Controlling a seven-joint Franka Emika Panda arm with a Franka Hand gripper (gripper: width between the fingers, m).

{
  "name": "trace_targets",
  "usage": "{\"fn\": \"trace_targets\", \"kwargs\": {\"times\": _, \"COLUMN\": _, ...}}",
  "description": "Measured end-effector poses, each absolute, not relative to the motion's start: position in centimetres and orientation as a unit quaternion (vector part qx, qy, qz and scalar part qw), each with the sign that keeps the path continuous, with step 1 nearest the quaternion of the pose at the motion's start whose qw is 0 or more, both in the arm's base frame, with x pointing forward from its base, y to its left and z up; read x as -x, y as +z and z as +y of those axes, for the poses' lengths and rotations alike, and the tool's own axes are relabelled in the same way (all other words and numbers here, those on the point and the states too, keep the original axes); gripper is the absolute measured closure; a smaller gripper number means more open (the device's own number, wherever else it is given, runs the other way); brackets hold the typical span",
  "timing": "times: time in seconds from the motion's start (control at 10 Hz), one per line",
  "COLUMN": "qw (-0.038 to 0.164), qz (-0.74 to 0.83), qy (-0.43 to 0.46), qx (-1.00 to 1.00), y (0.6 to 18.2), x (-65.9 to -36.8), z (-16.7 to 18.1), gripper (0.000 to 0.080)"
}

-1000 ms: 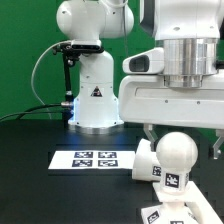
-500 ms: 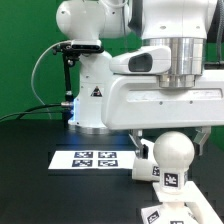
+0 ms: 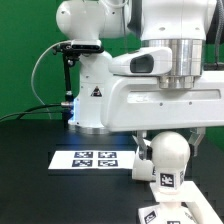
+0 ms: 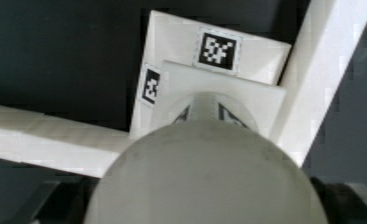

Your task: Assemble lamp

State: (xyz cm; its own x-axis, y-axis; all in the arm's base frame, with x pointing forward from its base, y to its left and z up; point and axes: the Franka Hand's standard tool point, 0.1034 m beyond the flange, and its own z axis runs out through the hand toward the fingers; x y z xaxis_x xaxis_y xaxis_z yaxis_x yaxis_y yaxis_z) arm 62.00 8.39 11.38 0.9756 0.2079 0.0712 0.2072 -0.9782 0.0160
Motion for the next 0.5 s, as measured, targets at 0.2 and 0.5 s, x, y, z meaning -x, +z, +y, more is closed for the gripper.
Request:
{"fn": "trace_targets", "kwargs": {"times": 0.2, "qw": 0.002, "qz": 0.03, "qy": 0.036, "qx": -0.999, "y": 11.39, "x": -62.0, "z": 8.39, "gripper": 0.0225}}
{"fn": "trace_targets", "kwargs": {"times": 0.5, "qw": 0.002, "qz": -0.161, "qy": 0.037, "qx": -0.986, "y": 11.36, "x": -61.91, "z": 9.01, "gripper": 0.0225}}
